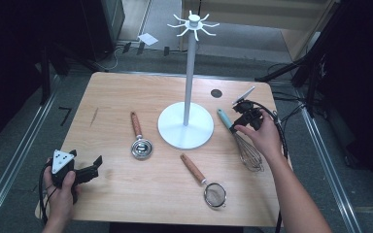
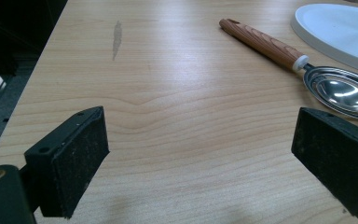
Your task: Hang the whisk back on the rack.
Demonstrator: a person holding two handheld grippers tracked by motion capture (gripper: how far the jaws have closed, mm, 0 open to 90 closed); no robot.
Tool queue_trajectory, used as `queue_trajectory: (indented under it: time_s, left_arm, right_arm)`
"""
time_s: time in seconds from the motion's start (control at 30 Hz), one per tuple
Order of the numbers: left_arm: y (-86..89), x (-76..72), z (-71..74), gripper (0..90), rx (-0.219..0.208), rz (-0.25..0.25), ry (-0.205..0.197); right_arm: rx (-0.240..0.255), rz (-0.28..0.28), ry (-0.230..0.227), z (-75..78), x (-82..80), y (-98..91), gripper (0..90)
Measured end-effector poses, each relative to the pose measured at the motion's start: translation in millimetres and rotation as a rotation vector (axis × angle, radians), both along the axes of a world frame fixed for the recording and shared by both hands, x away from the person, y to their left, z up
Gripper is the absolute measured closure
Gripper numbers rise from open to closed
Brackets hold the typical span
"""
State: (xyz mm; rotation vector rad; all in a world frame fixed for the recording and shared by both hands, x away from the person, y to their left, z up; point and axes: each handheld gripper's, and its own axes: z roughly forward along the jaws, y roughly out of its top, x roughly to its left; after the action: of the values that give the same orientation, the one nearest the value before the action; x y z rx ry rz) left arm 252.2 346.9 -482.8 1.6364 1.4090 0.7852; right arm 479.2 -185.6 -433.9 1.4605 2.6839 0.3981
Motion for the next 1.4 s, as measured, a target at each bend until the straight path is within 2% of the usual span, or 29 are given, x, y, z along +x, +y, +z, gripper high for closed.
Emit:
queue_trajectory:
  time_s: [0.13,0.23,0.47,1.4]
  left_arm:
    - [0.1,0.0,0.0,4.3,-0.001,-0.001,0.0]
    - [0.0,0.0,0.0,4.3,-0.001,-0.001,0.0]
    - [0.0,0.0,0.0,4.3,-0.001,-0.001,0.0]
    - [0.6,0.1,0.0,4.3,-0.008,-0.001,0.003]
  right_arm:
    - [-0.017,-0.005,0.025,-3.5,4.7,4.2,57.9]
    - [-0.019,-0.009,0.02,-4.5,6.8,5.1,58.2]
    - [-0.035,-0.011,0.04,-12.2,13.3,10.8,59.1]
    - [-0.078,-0.03,0.08,-25.7,22.9,21.8,66.1]
